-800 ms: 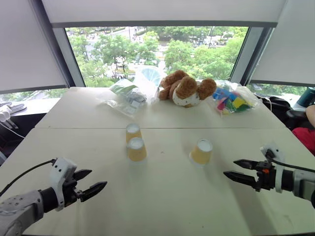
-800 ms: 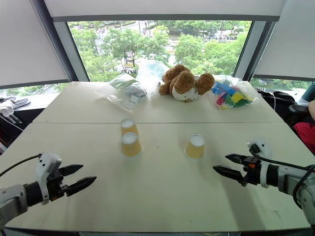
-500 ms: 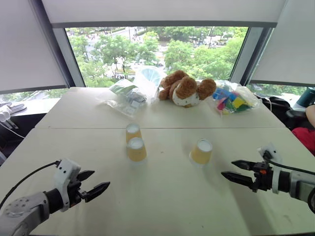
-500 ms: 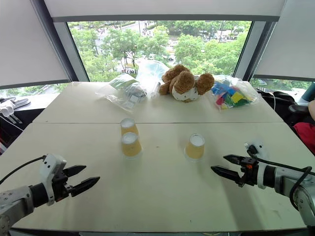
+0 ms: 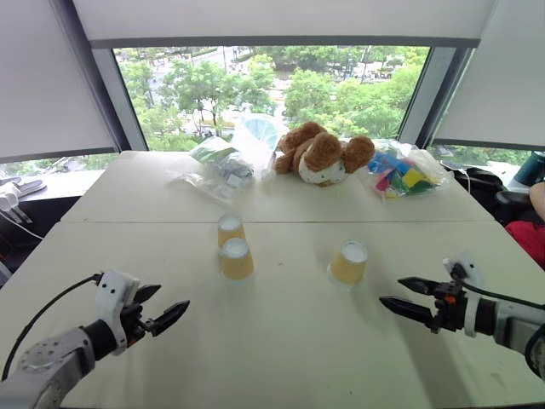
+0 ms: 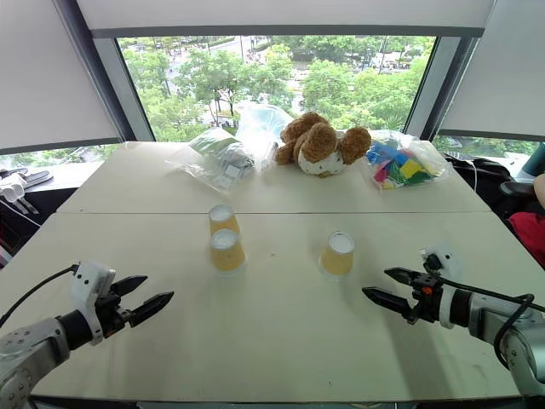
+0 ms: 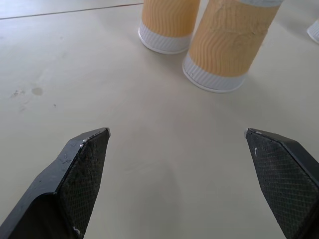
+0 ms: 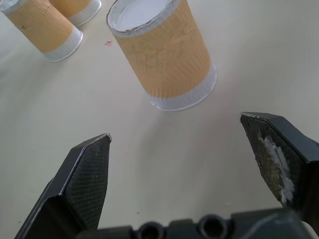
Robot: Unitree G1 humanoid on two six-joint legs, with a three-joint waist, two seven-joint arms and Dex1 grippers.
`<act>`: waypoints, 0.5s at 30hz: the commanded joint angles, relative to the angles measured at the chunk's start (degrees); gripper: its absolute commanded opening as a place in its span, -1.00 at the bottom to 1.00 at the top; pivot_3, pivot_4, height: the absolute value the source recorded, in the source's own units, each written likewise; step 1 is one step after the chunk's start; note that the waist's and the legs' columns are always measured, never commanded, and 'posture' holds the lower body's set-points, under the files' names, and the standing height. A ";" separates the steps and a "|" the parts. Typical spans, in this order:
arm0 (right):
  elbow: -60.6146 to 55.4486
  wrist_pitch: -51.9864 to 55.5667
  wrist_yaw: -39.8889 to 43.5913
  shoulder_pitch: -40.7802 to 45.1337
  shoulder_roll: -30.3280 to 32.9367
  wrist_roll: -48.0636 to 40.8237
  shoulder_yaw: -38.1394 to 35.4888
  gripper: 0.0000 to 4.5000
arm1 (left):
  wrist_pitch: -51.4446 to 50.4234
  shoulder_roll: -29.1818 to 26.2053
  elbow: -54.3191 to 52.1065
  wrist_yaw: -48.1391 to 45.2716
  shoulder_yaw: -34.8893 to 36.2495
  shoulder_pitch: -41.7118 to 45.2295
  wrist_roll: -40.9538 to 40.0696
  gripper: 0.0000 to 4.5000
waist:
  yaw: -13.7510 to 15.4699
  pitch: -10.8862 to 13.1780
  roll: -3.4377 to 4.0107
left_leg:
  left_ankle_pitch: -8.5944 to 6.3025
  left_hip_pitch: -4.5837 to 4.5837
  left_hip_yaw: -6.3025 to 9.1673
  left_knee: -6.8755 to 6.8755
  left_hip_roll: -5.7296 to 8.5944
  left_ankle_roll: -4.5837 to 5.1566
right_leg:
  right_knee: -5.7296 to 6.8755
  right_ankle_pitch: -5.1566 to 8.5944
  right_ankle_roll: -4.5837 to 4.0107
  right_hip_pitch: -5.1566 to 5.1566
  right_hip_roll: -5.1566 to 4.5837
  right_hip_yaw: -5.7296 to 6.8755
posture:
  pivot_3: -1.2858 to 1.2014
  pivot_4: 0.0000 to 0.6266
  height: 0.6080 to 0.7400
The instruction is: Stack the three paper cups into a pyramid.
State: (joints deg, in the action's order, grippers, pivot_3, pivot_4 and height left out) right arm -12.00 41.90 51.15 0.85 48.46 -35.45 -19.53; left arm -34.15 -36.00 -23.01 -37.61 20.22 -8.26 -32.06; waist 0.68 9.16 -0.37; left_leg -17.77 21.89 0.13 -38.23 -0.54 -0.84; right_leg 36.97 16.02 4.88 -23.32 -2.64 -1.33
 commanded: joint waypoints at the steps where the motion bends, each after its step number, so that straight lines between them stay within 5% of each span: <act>1: -1.19 -0.19 0.80 -0.12 1.38 -0.73 -2.03 1.00 | 2.09 -2.11 0.23 -2.18 -1.00 1.98 0.99 0.99 | 0.02 0.00 0.00 | 0.00 0.00 0.00 0.00 0.00 0.00 | 0.00 0.00 0.00 0.00 0.00 0.00 | 0.03 -0.52 1.00; 7: -7.82 4.57 0.80 -0.75 1.31 -5.37 -2.83 1.00 | 5.08 -4.38 5.27 -7.69 -8.61 11.57 3.51 0.99 | 0.04 0.00 0.00 | 0.00 0.00 0.00 0.00 0.02 0.00 | 0.01 0.00 0.00 0.00 0.05 0.01 | 0.03 -0.52 1.00; 15: -12.64 6.67 -1.97 -0.12 0.62 -7.10 -2.19 1.00 | 13.23 0.73 21.35 -12.58 -18.65 28.37 9.63 0.99 | 0.03 0.00 0.00 | 0.00 0.03 0.01 -0.03 0.07 0.00 | 0.04 -0.01 0.01 -0.02 0.12 0.07 | 0.03 -0.52 1.00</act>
State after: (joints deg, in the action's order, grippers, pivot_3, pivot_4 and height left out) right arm -22.68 48.52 49.62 0.51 48.75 -41.58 -20.56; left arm -23.05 -35.30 -2.49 -49.13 2.15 19.00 -23.35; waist 0.71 9.16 -0.37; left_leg -17.76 21.92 0.13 -38.26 -0.46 -0.84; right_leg 37.02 16.02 4.90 -23.34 -2.53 -1.25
